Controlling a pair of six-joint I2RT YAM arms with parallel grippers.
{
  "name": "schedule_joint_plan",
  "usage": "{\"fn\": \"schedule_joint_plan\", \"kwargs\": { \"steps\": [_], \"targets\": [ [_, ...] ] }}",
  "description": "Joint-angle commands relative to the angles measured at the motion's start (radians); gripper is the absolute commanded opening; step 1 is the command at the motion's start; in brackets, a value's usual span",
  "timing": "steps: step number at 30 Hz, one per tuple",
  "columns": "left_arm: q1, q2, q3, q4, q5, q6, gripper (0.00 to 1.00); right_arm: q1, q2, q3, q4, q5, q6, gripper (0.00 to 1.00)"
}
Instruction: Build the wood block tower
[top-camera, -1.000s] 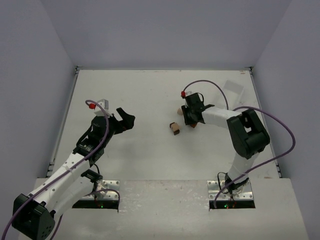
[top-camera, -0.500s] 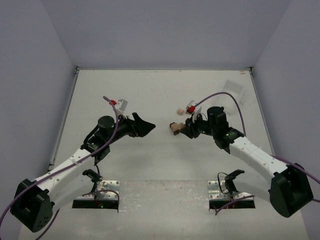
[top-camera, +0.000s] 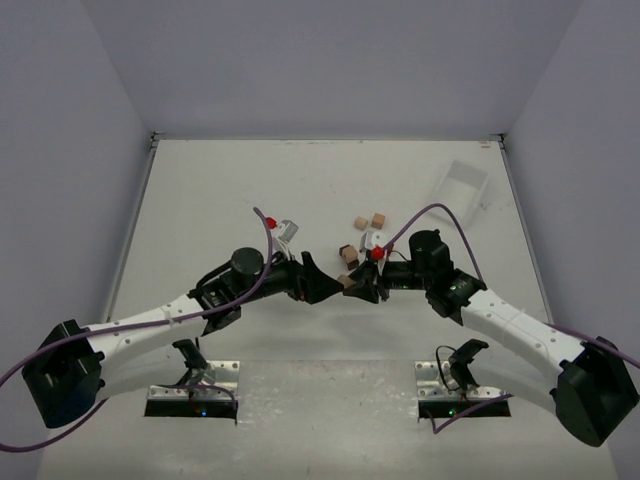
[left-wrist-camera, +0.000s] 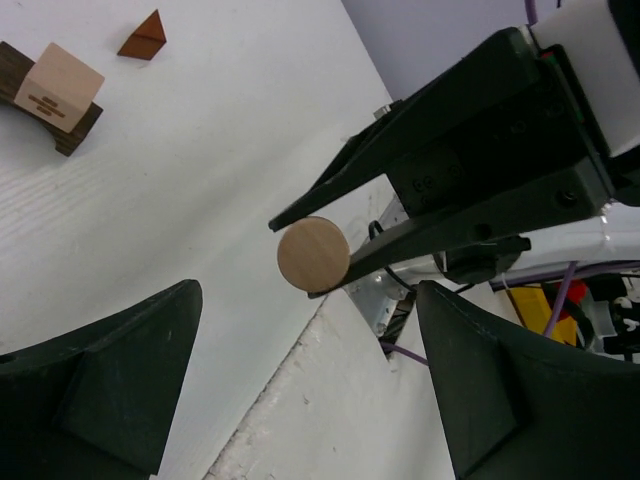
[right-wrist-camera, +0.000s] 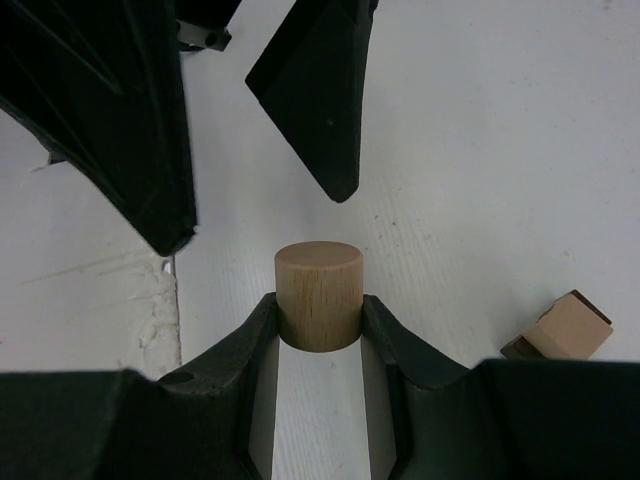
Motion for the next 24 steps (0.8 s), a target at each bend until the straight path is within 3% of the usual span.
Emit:
{"fn": "schedule_joint_plan", "kwargs": {
  "steps": [1, 3, 7, 19, 24],
  "targets": [
    [-0.038, 0.059, 0.064, 0.071, -0.057, -0.033, 0.79, 0.005, -0.013, 0.002, 0.061, -0.045, -0.014, 0.01],
    [-0.045, 0.074, 0.076, 0.071, -0.062, -0.036, 0.65, 0.005, -0.016, -0.001, 0.058, -0.041, -0.015, 0.01],
    [-0.061, 0.089, 0.078, 0.096, -0.080, -0.056, 0.52, 0.007, -0.016, -0.001, 0.046, -0.044, -0.028, 0.00],
    [-0.081, 0.119, 0.078, 0.131, -0.080, -0.068, 0.36, 0.010, -0.007, 0.004, 0.027, -0.030, -0.042, 0.00],
    [-0.084, 0.140, 0.084, 0.151, -0.046, -0.063, 0.22, 0.010, -0.006, 0.002, 0.027, -0.025, -0.046, 0.00]
  ]
}}
